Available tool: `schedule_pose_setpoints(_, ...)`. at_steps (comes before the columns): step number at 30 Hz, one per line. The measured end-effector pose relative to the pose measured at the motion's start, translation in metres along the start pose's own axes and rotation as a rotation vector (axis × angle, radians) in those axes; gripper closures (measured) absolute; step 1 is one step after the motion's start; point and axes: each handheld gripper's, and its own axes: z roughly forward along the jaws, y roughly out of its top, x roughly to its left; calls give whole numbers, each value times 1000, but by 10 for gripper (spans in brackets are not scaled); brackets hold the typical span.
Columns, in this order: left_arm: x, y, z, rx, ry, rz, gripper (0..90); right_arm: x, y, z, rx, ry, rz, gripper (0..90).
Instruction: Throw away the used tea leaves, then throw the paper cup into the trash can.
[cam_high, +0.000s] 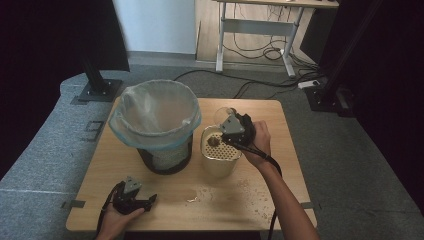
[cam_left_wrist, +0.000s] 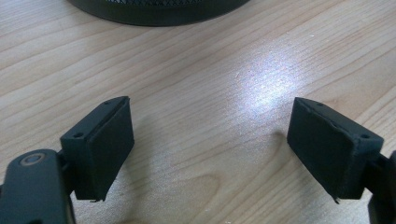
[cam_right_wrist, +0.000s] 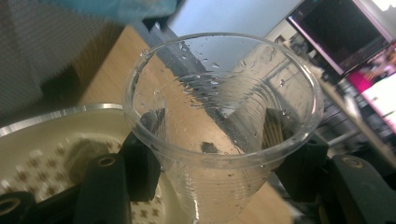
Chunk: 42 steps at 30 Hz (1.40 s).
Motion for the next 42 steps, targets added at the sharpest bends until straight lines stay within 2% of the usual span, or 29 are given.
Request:
schedule_pose_setpoints(1, 0, 0, 0, 0, 0, 0, 143, -5, 0, -2, -19, 25, 83, 405)
schedule_pose_setpoints(2, 0, 0, 0, 0, 0, 0, 143, -5, 0, -2, -19, 25, 83, 405)
schedule_pose_setpoints(4, 0, 0, 0, 0, 0, 0, 143, -9, 0, -4, -40, 57, 167, 406)
schedule_pose_setpoints(5, 0, 0, 0, 0, 0, 0, 143, -13, 1, -5, -52, 83, 248, 406)
schedule_pose_setpoints(6, 0, 0, 0, 0, 0, 0, 143, -13, 1, -5, -52, 83, 248, 406)
schedule_pose_setpoints(7, 0, 0, 0, 0, 0, 0, 143, -16, -1, -6, -64, 115, 330, 407)
schedule_pose_setpoints(8, 0, 0, 0, 0, 0, 0, 143, -16, -1, -6, -64, 115, 330, 407)
schedule_pose_setpoints(11, 0, 0, 0, 0, 0, 0, 143, -19, -3, -6, -88, 160, 439, 408)
schedule_pose_setpoints(15, 0, 0, 0, 0, 0, 0, 143, -23, -7, -5, -104, 189, 528, 410)
schedule_pose_setpoints(22, 0, 0, 0, 0, 0, 0, 143, -22, -5, -7, -109, 185, 520, 410)
schedule_pose_setpoints(25, 0, 0, 0, 1, -2, 2, 144, -22, 0, -12, -156, 169, 518, 412)
schedule_pose_setpoints(28, 0, 0, 0, 1, -2, 2, 143, -24, 4, -15, -178, 170, 528, 413)
schedule_pose_setpoints(35, 0, 0, 0, 0, -1, 2, 142, -34, 32, -24, -243, 155, 540, 413)
schedule_pose_setpoints(40, 1, 1, 1, -1, -1, 2, 142, -39, 69, -30, -317, 177, 562, 412)
schedule_pose_setpoints(41, 1, 1, 1, -1, -1, -2, 141, -37, 86, -28, -327, 182, 553, 410)
schedule_pose_setpoints(42, 1, 1, 1, -1, -1, -2, 140, -37, 86, -28, -327, 182, 553, 410)
